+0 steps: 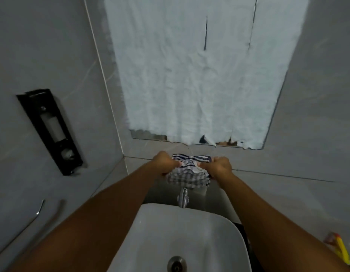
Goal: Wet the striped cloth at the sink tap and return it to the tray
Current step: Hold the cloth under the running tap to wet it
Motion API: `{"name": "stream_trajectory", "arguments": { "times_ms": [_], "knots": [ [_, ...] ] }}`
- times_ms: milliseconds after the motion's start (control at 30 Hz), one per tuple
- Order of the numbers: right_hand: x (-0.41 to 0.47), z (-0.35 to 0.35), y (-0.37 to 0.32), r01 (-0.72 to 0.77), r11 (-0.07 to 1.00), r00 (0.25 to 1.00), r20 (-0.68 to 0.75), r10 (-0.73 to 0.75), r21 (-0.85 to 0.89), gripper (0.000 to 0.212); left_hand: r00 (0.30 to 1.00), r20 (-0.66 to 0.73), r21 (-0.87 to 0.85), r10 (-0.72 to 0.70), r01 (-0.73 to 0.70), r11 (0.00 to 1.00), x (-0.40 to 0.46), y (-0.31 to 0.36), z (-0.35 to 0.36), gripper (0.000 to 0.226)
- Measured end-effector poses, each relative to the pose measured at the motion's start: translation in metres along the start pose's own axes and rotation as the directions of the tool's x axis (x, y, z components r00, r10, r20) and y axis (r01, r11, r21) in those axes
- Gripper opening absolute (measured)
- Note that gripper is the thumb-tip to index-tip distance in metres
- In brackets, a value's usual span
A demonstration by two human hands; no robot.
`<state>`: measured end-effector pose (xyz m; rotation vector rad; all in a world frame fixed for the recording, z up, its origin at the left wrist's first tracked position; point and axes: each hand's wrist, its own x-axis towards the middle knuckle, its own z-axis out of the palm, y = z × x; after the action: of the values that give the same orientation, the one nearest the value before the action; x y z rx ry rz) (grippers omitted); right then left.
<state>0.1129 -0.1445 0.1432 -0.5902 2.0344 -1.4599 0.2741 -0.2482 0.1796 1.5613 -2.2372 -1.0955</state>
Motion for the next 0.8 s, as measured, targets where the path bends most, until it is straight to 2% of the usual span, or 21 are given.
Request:
{"name": "stream_trajectory", "arguments": {
  "times_ms": [33, 100, 133, 167, 200, 233, 300, 367, 400, 433, 467, 500, 533, 567, 600, 633, 667, 700, 733, 767, 800],
  "knots": [
    [0.0, 0.003, 0.004, 0.018, 1.0, 1.0, -0.02, -0.019, -0.014, 0.031, 0.995, -0.096, 0.055, 0.0, 0.005, 0.998, 0.001, -0.002, 0.008, 0.041],
    [-0.002, 0.004, 0.011, 0.085, 0.996, 0.996, -0.031, -0.086, -0.02, 0.027, 0.936, -0.343, 0.185, 0.078, -0.014, 0.983, 0.0, -0.001, 0.024, 0.046],
    [-0.004, 0.003, 0.013, 0.154, 0.988, 0.987, -0.038, -0.156, -0.031, 0.03, 0.908, -0.396, 0.22, 0.138, -0.052, 0.974, -0.003, 0.001, 0.033, 0.047],
    [-0.006, 0.0, 0.016, 0.247, 0.967, 0.967, -0.051, -0.25, -0.057, 0.033, 0.907, -0.382, 0.225, 0.175, -0.093, 0.97, -0.006, 0.004, 0.042, 0.047],
    [-0.008, -0.006, 0.018, 0.355, 0.927, 0.928, -0.073, -0.365, -0.123, 0.034, 0.93, -0.315, 0.209, 0.189, -0.127, 0.97, -0.006, 0.007, 0.052, 0.049],
    [-0.008, -0.014, 0.023, 0.468, 0.845, 0.858, -0.096, -0.505, -0.26, 0.03, 0.956, -0.222, 0.177, 0.192, -0.153, 0.972, -0.004, 0.009, 0.06, 0.049],
    [-0.002, -0.034, 0.035, 0.579, 0.519, 0.627, -0.063, -0.776, -0.629, 0.027, 0.982, -0.077, 0.084, 0.171, -0.165, 0.983, 0.001, 0.014, 0.069, 0.042],
    [0.013, -0.057, 0.052, 0.565, 0.173, 0.425, 0.105, -0.899, -0.807, 0.035, 0.997, -0.036, -0.115, 0.072, -0.076, 0.99, 0.008, 0.014, 0.068, 0.035],
    [0.023, -0.066, 0.062, 0.547, 0.036, 0.374, 0.206, -0.904, -0.836, 0.045, 1.0, 0.023, -0.28, -0.011, 0.017, 0.96, 0.012, 0.012, 0.067, 0.035],
    [0.032, -0.073, 0.072, 0.526, -0.067, 0.353, 0.289, -0.89, -0.848, 0.055, 0.986, 0.142, -0.471, -0.081, 0.14, 0.871, 0.016, 0.01, 0.064, 0.038],
    [0.041, -0.078, 0.082, 0.507, -0.136, 0.349, 0.347, -0.871, -0.851, 0.063, 0.954, 0.282, -0.622, -0.097, 0.259, 0.739, 0.021, 0.007, 0.062, 0.04],
    [0.049, -0.08, 0.09, 0.491, -0.18, 0.338, 0.377, -0.863, -0.852, 0.067, 0.921, 0.38, -0.695, -0.08, 0.342, 0.632, 0.025, 0.005, 0.062, 0.036],
    [0.056, -0.08, 0.096, 0.479, -0.203, 0.313, 0.382, -0.87, -0.854, 0.068, 0.913, 0.4, -0.702, -0.08, 0.362, 0.613, 0.029, 0.005, 0.063, 0.03],
    [0.061, -0.077, 0.099, 0.466, -0.212, 0.279, 0.37, -0.886, -0.859, 0.067, 0.939, 0.328, -0.661, -0.1, 0.304, 0.686, 0.034, 0.006, 0.067, 0.025],
    [0.066, -0.074, 0.101, 0.452, -0.215, 0.243, 0.352, -0.904, -0.866, 0.067, 0.978, 0.183, -0.51, -0.101, 0.182, 0.841, 0.036, 0.01, 0.074, 0.021],
    [0.07, -0.071, 0.102, 0.435, -0.22, 0.215, 0.338, -0.917, -0.873, 0.068, 0.999, -0.009, -0.212, -0.053, 0.05, 0.976, 0.033, 0.015, 0.084, 0.022],
    [0.074, -0.069, 0.103, 0.422, -0.223, 0.196, 0.329, -0.924, -0.878, 0.069, 0.984, -0.167, 0.115, 0.054, -0.035, 0.993, 0.027, 0.019, 0.094, 0.024],
    [0.077, -0.068, 0.104, 0.416, -0.228, 0.181, 0.326, -0.928, -0.88, 0.071, 0.955, -0.251, 0.278, 0.156, -0.083, 0.957, 0.021, 0.023, 0.101, 0.025],
    [0.079, -0.067, 0.106, 0.419, -0.232, 0.171, 0.327, -0.929, -0.878, 0.073, 0.937, -0.281, 0.322, 0.209, -0.113, 0.94, 0.019, 0.024, 0.105, 0.025],
    [0.082, -0.066, 0.107, 0.423, -0.235, 0.16, 0.327, -0.931, -0.875, 0.075, 0.944, -0.261, 0.258, 0.201, -0.133, 0.957, 0.019, 0.022, 0.102, 0.024],
    [0.083, -0.066, 0.107, 0.424, -0.237, 0.148, 0.325, -0.934, -0.874, 0.075, 0.971, -0.18, 0.109, 0.156, -0.138, 0.984, 0.022, 0.018, 0.094, 0.024]
  ]
}}
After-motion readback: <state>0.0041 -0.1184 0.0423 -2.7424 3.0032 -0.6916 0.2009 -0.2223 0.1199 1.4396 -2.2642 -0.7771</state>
